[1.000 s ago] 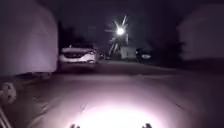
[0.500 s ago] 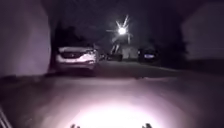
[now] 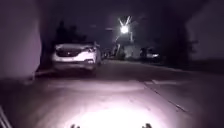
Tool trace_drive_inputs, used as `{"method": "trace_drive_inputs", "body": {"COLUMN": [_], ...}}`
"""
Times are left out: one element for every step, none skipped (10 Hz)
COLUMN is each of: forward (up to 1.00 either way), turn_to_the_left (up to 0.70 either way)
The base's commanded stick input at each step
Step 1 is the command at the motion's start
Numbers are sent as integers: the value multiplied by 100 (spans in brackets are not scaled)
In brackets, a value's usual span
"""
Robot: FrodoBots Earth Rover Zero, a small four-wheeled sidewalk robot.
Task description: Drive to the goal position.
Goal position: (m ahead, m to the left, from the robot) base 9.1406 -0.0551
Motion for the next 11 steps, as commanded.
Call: {"method": "trace_drive_inputs", "body": {"forward": [100, 100, 100, 100, 100, 100, 100, 100, 100, 100, 100], "turn_to_the_left": [-40, -40, -40, -35, -7, 0, 0, 0, 0, 0, 0]}}
